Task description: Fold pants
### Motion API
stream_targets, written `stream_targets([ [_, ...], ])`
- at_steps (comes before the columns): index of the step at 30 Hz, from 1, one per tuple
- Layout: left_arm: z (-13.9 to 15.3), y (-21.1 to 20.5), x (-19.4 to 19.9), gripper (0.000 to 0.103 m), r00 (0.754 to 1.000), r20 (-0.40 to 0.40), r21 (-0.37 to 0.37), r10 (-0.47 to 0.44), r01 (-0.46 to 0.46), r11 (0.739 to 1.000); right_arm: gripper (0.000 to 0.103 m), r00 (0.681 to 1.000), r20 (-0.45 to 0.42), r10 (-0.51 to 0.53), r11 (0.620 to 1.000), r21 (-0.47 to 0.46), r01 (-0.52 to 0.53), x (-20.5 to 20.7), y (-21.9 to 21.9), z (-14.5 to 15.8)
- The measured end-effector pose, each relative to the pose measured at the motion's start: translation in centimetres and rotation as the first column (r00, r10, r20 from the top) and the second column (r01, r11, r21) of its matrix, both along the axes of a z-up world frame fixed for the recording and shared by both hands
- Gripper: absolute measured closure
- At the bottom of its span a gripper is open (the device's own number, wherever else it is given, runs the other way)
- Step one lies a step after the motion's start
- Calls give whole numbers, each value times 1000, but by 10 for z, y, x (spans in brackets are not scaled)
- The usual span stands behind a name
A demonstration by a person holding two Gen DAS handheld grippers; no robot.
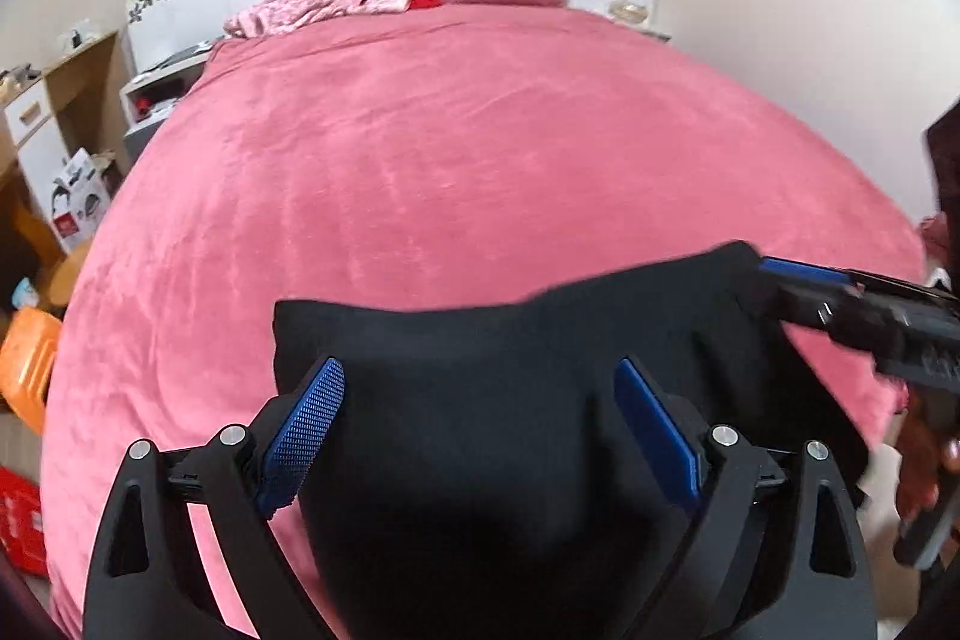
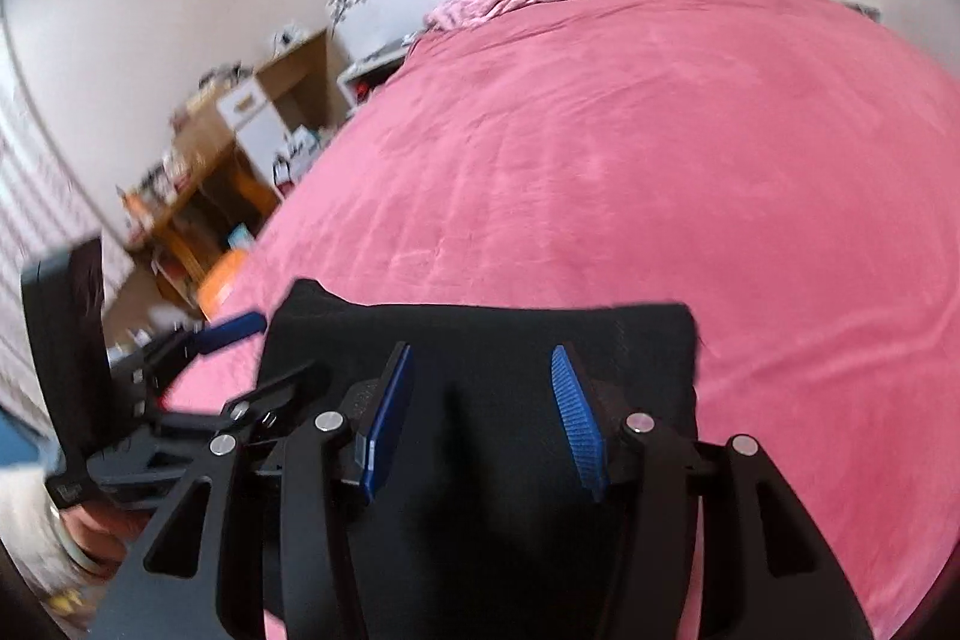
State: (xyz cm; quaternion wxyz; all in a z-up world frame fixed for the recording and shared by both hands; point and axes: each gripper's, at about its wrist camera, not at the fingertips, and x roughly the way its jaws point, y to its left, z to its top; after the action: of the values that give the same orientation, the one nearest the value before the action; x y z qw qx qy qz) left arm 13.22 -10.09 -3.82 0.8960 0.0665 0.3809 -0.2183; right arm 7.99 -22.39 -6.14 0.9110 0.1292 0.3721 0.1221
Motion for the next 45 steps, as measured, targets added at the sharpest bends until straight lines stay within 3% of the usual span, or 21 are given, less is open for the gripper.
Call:
stream_targets([
  [4,-39,3,29,11,998,-39,113,43,-38,993,71,995,-102,-13,987,-159,-3,31,2,-44],
  [7,-58,7,39,6,999,-39,108,26,-21,994,74,995,-91,-44,996,-80,37,41,-9,-65],
  [11,-65,4,49,3,999,-38,122,34,-29,992,74,996,-48,-72,991,-117,66,47,-4,-80],
  [18,-62,7,42,3,1000,3,109,20,-20,994,73,998,0,-65,991,-116,65,39,-7,-68],
  [19,-58,8,37,3,1000,6,114,22,-22,993,72,998,3,-60,992,-113,60,36,-8,-64],
  [21,-50,13,24,3,999,23,121,30,-32,992,57,999,28,-44,994,-101,46,24,-6,-53],
  [22,-46,17,16,3,999,30,121,35,-39,992,38,999,41,-30,996,-87,34,16,-4,-47],
  [23,-42,25,4,3,999,23,104,46,-48,993,16,998,55,-32,995,-88,37,6,-3,-41],
  [24,-41,32,-3,3,999,4,75,54,-55,996,15,995,76,-70,988,-130,80,-8,0,-35],
  [27,-48,65,-26,3,990,-91,-67,106,-112,991,15,995,51,-82,980,-176,89,-32,0,-37],
  [30,-63,87,-42,3,972,-197,-171,124,-159,972,15,988,-49,-147,979,-152,138,-45,-15,-52],
  [34,-67,88,-66,3,980,-176,-147,93,-119,982,14,950,-239,-200,976,34,214,-60,-46,-87],
  [36,-65,85,-77,3,985,-157,-124,75,-95,988,14,942,-274,-193,966,114,231,-67,-57,-92],
  [42,-65,105,-89,3,967,-243,-243,72,-133,961,13,945,-264,-193,964,127,233,-66,-60,-89],
  [45,-59,116,-84,3,962,-274,-335,23,-118,935,14,954,-240,-179,953,200,229,-66,-68,-84],
])
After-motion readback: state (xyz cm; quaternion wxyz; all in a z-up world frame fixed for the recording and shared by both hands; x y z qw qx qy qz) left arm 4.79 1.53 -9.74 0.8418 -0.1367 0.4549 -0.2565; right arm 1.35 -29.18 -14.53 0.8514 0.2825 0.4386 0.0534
